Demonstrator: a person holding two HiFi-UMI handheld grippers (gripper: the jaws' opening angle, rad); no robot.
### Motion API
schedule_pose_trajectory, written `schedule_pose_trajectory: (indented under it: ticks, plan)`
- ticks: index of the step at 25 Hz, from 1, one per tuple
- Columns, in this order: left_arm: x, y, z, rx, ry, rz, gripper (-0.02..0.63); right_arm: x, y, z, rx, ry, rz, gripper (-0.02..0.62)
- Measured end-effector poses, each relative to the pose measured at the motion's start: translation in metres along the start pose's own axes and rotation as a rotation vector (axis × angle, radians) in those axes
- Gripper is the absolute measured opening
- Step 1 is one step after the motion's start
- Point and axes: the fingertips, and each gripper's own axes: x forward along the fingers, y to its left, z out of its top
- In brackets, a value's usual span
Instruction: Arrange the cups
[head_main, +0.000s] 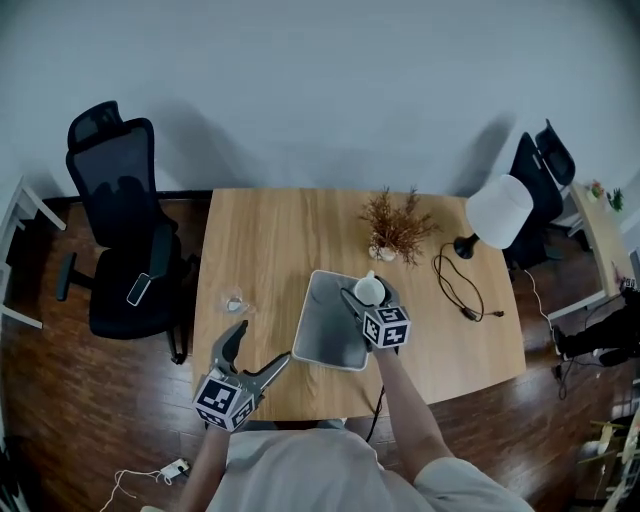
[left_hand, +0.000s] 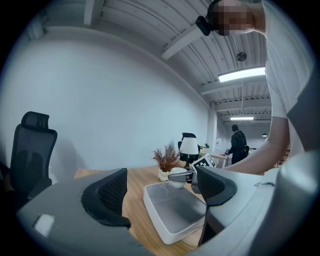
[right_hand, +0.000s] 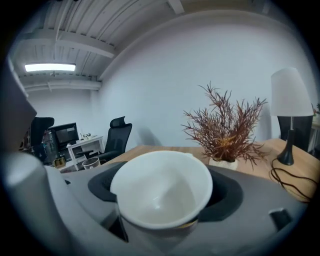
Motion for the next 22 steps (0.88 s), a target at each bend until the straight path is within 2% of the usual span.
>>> schedule_pose_trajectory:
  ticks: [6,10,15,18,22]
  plan:
    - [0.001,0.002,0.001,0.002,0.000,0.024,0.420,0.018,-0.005,-0.019,-0.012,0.042,0.007,0.431]
    - [0.001,0.004,0.001,0.002,-0.001,0.030,0.419,0.021,-0.003,-0.019,-0.048,0.007,0.000,0.439]
    - [0.004,-0.002,0.002,0.002,-0.010,0.014,0.419,0.011,-0.004,-0.020,-0.036,-0.014,-0.015,0.511]
    - [0.005,-0.004,0.004,0.006,-0.016,0.001,0.420,-0.005,-0.006,-0.016,-0.026,-0.039,-0.022,0.511]
    - [0.007,-0.007,0.006,0.010,-0.028,-0.022,0.420,-0.042,-0.008,0.003,-0.013,-0.123,-0.038,0.511]
